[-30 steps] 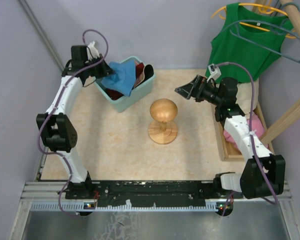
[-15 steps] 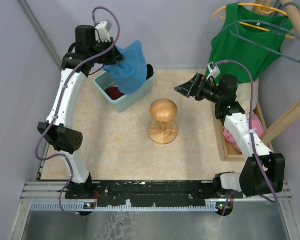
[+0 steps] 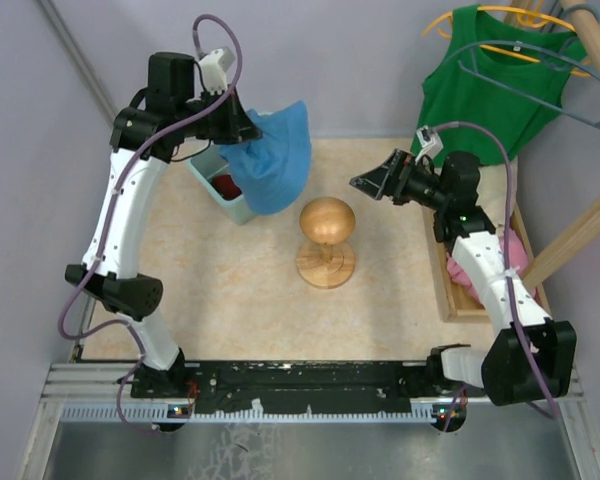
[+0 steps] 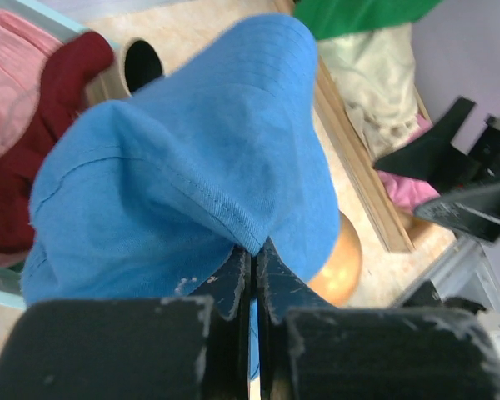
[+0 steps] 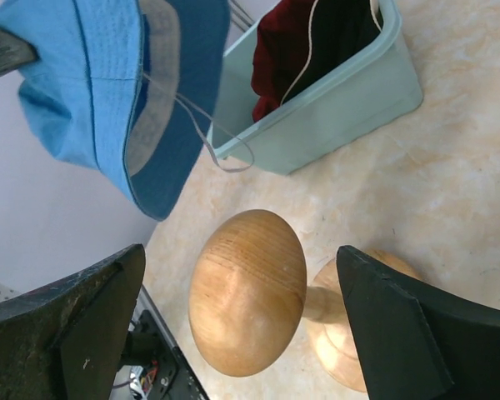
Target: Stack the hats
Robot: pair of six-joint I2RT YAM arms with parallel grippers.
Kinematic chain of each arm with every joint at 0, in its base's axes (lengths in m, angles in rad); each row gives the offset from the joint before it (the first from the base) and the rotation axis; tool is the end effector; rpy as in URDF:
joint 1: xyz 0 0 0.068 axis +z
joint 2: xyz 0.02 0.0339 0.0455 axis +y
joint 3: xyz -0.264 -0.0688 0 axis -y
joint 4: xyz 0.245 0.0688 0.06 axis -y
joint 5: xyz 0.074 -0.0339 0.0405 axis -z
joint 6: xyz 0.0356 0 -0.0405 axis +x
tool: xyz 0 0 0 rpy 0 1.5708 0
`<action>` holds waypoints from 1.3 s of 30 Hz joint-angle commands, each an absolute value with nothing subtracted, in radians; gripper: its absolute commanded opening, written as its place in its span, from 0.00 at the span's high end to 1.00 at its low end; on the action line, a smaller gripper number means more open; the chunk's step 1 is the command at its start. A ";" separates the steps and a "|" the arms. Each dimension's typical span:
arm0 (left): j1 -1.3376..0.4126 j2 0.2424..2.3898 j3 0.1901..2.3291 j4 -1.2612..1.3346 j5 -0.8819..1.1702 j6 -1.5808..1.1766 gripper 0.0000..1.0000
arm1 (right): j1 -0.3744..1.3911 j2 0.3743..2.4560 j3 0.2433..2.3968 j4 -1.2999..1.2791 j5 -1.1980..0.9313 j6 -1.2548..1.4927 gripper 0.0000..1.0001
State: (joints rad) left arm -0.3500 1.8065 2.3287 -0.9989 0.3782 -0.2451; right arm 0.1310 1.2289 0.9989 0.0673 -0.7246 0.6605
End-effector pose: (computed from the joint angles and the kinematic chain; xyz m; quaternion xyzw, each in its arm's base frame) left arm 0.3329 -0.1355 0.4953 0.1416 0.8326 -0.3033 0.4414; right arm 0.2775 0.0604 0.3485 -0.0349 0.7479 0.4826 0.4544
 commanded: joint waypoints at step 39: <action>-0.829 1.736 1.757 -0.602 0.210 -0.265 0.92 | 0.026 0.890 0.639 0.122 -0.613 0.842 0.12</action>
State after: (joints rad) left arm -0.8181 1.7283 1.7870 -0.6598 0.1932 -0.2722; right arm 0.0341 0.9134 0.6857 -0.0383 -0.5556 0.7513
